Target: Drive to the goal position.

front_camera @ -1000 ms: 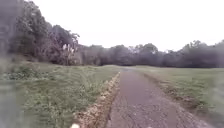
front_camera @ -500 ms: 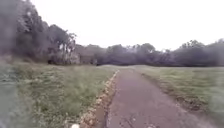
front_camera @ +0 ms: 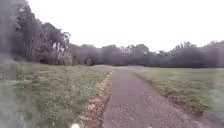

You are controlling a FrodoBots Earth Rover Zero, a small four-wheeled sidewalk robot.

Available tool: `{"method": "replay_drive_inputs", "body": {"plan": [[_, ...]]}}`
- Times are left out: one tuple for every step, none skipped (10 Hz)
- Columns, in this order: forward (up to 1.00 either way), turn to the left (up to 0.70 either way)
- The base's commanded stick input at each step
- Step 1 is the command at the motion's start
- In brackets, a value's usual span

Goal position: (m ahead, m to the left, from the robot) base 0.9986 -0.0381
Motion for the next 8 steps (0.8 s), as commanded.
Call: {"method": "replay_drive_inputs", "body": {"plan": [[0.7,-0.35],[0.7,-0.31],[0.7,-0.27],[0.7,-0.23],[0.7,-0.19],[0.7,-0.15],[0.7,-0.1],[0.7,-0.06]]}}
